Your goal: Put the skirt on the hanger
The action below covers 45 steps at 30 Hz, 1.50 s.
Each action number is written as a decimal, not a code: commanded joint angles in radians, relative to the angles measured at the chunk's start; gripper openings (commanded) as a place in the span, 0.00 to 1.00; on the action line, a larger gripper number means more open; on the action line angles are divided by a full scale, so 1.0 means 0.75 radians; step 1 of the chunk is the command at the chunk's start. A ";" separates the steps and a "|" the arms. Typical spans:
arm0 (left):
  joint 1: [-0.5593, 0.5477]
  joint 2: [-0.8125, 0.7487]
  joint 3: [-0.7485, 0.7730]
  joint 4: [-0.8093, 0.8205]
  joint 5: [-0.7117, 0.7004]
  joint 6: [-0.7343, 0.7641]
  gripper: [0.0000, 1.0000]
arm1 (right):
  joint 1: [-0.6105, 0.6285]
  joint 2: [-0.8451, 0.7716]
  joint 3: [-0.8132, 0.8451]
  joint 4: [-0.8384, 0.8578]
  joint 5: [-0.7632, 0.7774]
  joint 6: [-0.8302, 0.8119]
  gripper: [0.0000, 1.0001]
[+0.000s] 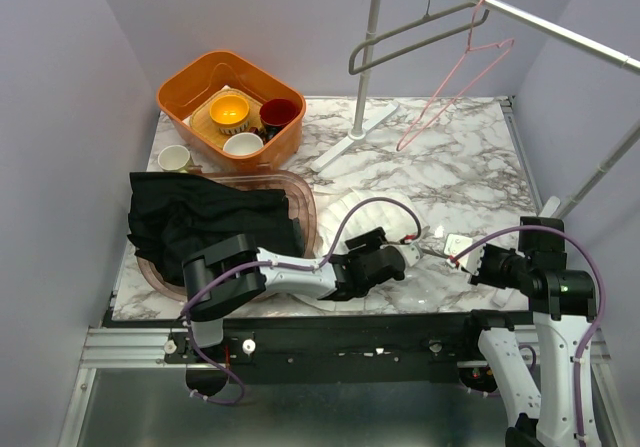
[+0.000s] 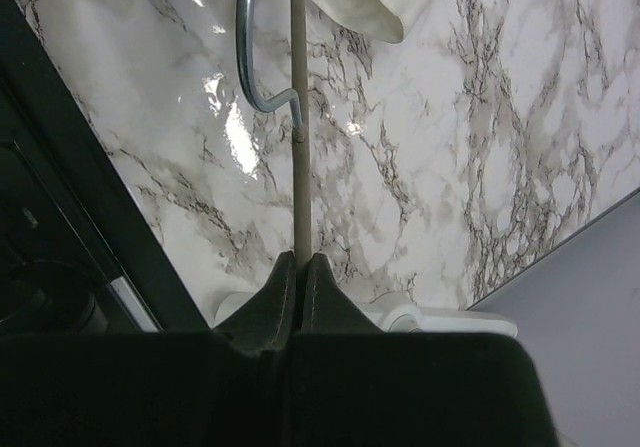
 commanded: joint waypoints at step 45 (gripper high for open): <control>0.384 -0.207 0.196 -0.385 0.692 -0.349 0.10 | 0.006 0.061 0.110 -0.128 -0.233 -0.007 0.01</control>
